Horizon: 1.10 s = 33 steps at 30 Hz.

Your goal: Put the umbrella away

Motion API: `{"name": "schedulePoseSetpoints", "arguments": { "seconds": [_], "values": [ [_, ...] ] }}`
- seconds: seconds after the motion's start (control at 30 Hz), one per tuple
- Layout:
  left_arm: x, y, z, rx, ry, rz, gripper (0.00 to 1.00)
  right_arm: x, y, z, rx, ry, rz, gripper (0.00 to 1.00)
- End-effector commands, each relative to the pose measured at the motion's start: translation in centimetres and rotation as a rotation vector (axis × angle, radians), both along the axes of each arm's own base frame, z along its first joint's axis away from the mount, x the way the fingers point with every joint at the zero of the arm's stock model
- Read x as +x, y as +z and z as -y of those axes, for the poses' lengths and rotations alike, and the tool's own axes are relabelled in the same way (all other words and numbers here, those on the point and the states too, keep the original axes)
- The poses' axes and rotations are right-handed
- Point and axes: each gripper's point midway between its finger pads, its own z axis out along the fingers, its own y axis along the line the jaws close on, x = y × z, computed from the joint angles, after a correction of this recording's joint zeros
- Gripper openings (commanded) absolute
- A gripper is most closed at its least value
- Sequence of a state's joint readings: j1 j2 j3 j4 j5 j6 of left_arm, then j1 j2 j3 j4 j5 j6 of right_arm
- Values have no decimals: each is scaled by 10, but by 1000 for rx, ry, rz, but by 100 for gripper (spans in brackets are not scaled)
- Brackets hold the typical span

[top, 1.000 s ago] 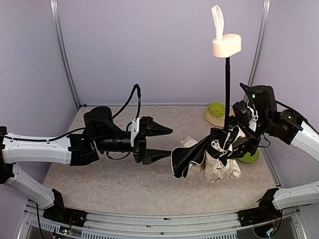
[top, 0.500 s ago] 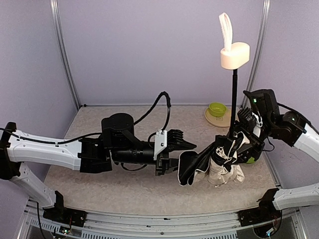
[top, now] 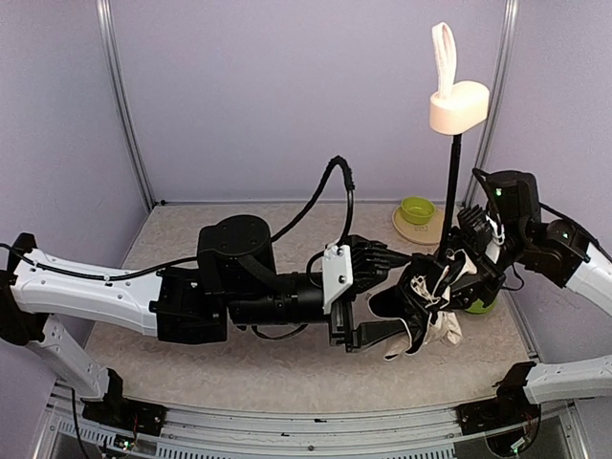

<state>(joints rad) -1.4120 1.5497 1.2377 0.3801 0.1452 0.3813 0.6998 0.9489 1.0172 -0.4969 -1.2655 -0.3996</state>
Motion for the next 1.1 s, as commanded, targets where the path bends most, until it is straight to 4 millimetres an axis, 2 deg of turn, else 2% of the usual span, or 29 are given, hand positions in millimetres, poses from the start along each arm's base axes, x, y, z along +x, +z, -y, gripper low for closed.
{"name": "schedulePoseSetpoints", "arguments": {
  "seconds": [0.0,0.07,0.13,0.17,0.2,0.27,0.43,0.5,0.53,0.6,0.67,0.73,0.93,1.0,1.07],
  "values": [
    [24,9,-7,-13,108,13,79,-5,26,3,68,34,60,0],
    [25,5,-20,2,64,26,84,-10,30,6,76,55,65,0],
    [2,0,-38,34,-73,113,89,-11,33,8,77,49,73,0],
    [-12,-12,-48,63,-139,162,93,-12,34,9,79,44,82,0],
    [-22,-8,-57,47,-172,221,94,-11,34,9,79,37,88,0],
    [-29,-19,-71,64,-189,264,99,-12,36,9,80,33,91,0],
    [-7,-49,-84,196,-132,227,99,-14,39,10,81,45,86,0],
    [14,-63,-92,180,-90,210,97,-14,40,10,77,45,83,0],
    [28,-65,-95,153,-55,191,92,-14,40,10,78,45,84,0],
    [56,-57,-91,93,20,137,78,-13,41,10,77,44,82,0],
    [60,-52,-72,85,6,104,67,-12,42,9,76,43,79,0],
    [62,-47,-54,68,15,112,66,-11,42,8,76,43,78,0],
    [62,-33,-30,-51,13,56,80,-9,42,6,69,41,68,0],
    [60,-31,-22,-47,29,55,79,-9,42,6,67,39,67,0],
    [60,-30,-19,-55,39,51,73,-9,43,7,68,36,67,0]
  ]
}}
